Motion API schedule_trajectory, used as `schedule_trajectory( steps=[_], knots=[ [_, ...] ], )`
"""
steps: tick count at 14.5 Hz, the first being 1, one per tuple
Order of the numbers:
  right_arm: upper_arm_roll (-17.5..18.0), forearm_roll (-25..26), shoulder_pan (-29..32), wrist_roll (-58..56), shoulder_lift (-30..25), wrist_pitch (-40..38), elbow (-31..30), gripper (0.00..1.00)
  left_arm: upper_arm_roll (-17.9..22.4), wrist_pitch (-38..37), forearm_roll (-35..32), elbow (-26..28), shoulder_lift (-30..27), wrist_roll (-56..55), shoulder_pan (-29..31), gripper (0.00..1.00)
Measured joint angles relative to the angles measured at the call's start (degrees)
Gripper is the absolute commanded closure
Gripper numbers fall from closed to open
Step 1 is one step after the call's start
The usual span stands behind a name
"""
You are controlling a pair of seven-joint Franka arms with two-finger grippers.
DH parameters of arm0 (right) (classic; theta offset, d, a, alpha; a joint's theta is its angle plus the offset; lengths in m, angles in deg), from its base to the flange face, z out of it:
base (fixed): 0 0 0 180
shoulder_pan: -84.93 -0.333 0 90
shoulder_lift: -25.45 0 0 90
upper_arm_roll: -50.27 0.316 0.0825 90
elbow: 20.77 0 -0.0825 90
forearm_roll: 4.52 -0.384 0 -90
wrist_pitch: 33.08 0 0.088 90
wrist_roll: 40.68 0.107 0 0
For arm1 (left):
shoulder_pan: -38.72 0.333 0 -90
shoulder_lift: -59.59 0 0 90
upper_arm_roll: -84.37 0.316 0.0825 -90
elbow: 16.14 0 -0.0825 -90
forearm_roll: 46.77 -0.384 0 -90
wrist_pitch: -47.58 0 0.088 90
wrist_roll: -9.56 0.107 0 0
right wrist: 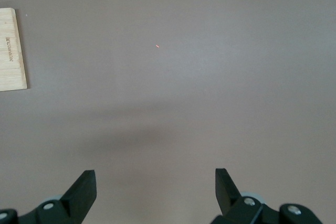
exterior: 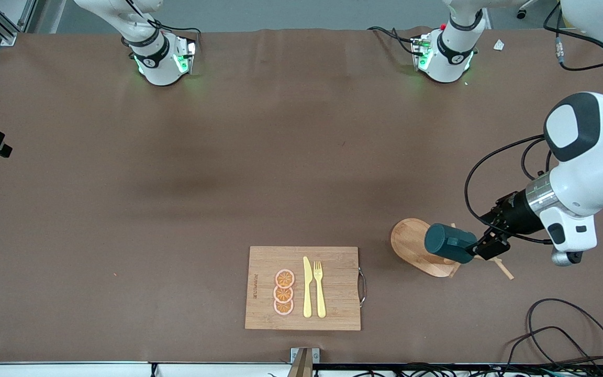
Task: Transfer cup from left to right arm and place
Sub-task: 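Close the left gripper on the teal mug's body at the stand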
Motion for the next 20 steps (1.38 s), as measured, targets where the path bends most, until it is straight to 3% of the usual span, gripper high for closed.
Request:
schedule_trajectory(
  steps=[7,20],
  knots=[
    [0.0,0.0,0.0,0.0,0.0,0.0,0.0,0.0,-0.07,0.17,0.79,-0.63,3.8,-18.8,-0.86,0.0],
    [0.0,0.0,0.0,0.0,0.0,0.0,0.0,0.0,-0.05,0.07,1.31,-0.92,7.19,-21.02,-0.53,0.0]
  ],
)
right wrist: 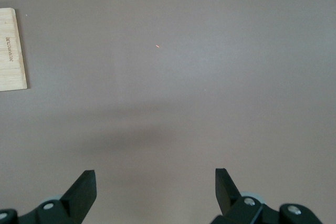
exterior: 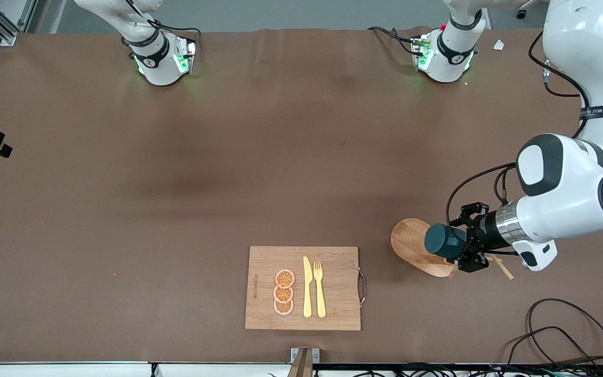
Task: Transfer cup from left to right arm and place
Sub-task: 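Close the left gripper on the teal mug's body at the stand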
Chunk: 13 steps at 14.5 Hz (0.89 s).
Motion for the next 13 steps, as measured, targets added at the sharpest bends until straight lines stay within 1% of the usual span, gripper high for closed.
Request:
schedule_trajectory(
  steps=[3,7,10,12,13],
  knots=[
    [0.0,0.0,0.0,0.0,0.0,0.0,0.0,0.0,-0.02,-0.02,0.23,0.0,0.67,0.07,0.0,0.0],
    [0.0,0.0,0.0,0.0,0.0,0.0,0.0,0.0,0.02,-0.01,2.88,0.0,1.52,2.29,0.23,0.0],
    [0.0,0.0,0.0,0.0,0.0,0.0,0.0,0.0,0.02,-0.02,3.21,-0.01,1.77,3.22,0.62,0.01],
    [0.0,0.0,0.0,0.0,0.0,0.0,0.0,0.0,0.02,-0.02,3.23,-0.02,1.91,4.06,0.79,0.05],
    [0.0,0.0,0.0,0.0,0.0,0.0,0.0,0.0,0.02,-0.02,3.23,-0.01,1.96,4.24,0.84,0.09]
  ],
)
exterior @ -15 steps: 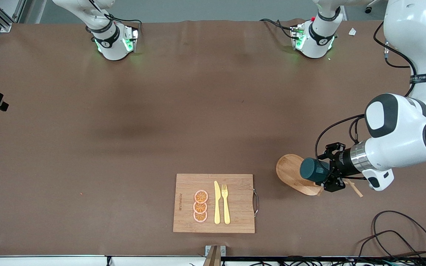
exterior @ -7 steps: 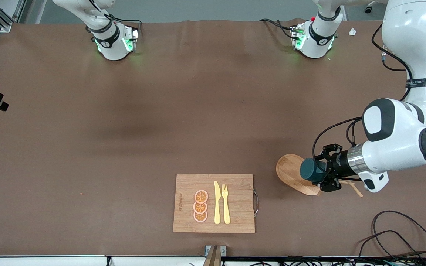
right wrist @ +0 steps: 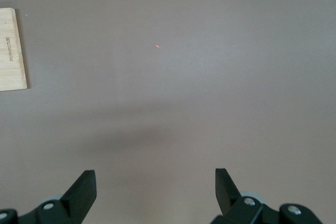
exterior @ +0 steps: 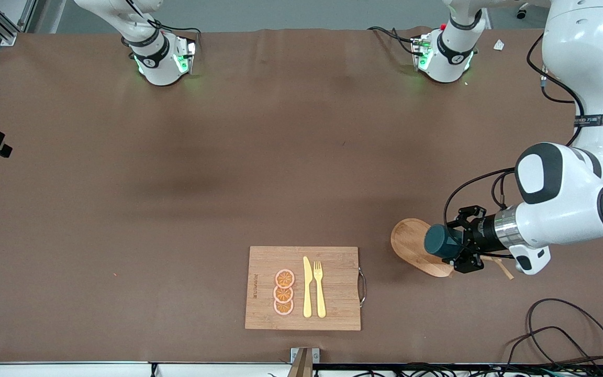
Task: Transfer cup from left to right arm and place
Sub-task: 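Close the left gripper on the teal mug's body at the stand, then lift the teal mug off the stand with the left gripper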
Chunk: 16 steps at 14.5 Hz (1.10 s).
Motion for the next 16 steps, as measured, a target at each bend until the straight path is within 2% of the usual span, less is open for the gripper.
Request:
schedule_trajectory(
  steps=[1,4,5,8,12,16],
  knots=[
    [0.0,0.0,0.0,0.0,0.0,0.0,0.0,0.0,0.0,0.0,0.0,0.0,0.04,0.05,0.04,0.15],
    [0.0,0.0,0.0,0.0,0.0,0.0,0.0,0.0,0.01,-0.07,0.0,-0.01,0.05,0.1,0.1,0.46],
    [0.0,0.0,0.0,0.0,0.0,0.0,0.0,0.0,0.01,-0.1,0.01,-0.12,0.05,0.1,0.11,0.52],
    [0.0,0.0,0.0,0.0,0.0,0.0,0.0,0.0,-0.04,-1.31,0.01,-0.45,0.04,0.1,0.09,0.57],
    [0.0,0.0,0.0,0.0,0.0,0.0,0.0,0.0,-0.65,-3.77,0.01,-1.43,-1.06,0.12,-0.75,0.58],
    [-0.02,0.0,0.0,0.0,0.0,0.0,0.0,0.0,-4.58,-4.71,-2.72,-1.76,-3.94,0.34,-2.22,0.58]
  ],
)
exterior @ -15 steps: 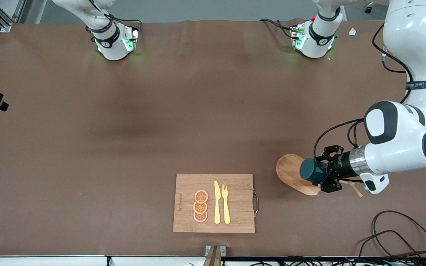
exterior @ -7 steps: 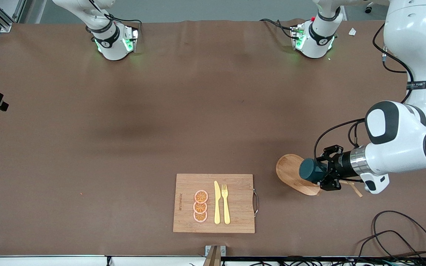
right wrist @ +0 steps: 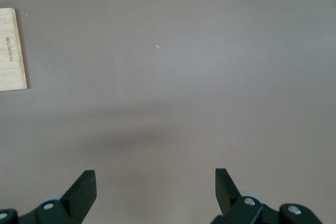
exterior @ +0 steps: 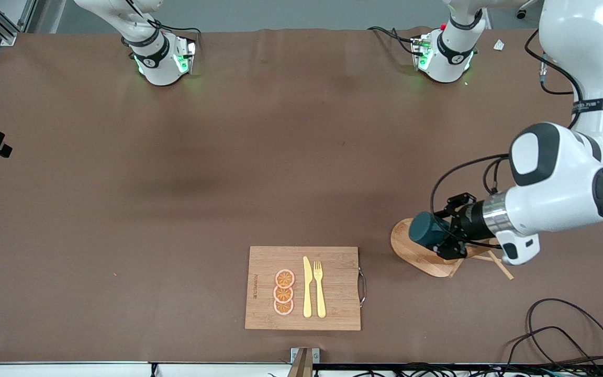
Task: Transfer cup from left to right arm and place
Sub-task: 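Lift the teal mug off the stand with the left gripper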
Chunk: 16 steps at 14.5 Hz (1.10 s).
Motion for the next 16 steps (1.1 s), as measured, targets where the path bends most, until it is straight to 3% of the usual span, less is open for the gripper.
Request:
schedule_trajectory(
  steps=[4,6,10,16],
  knots=[
    [0.0,0.0,0.0,0.0,0.0,0.0,0.0,0.0,-7.13,-0.07,-14.03,0.17,-0.43,3.36,-1.87,0.58],
    [0.01,0.0,0.0,0.0,0.0,0.0,0.0,0.0,-8.83,-0.05,-21.81,0.43,-0.18,3.95,-4.51,0.58],
    [0.02,0.0,0.0,0.0,0.0,0.0,0.0,0.0,-9.1,0.06,-34.94,1.34,3.04,4.03,-11.78,0.59],
    [0.02,0.0,0.0,0.0,0.0,0.0,0.0,0.0,-8.97,0.17,-53.44,1.61,9.47,-4.37,-23.06,0.59]
  ],
)
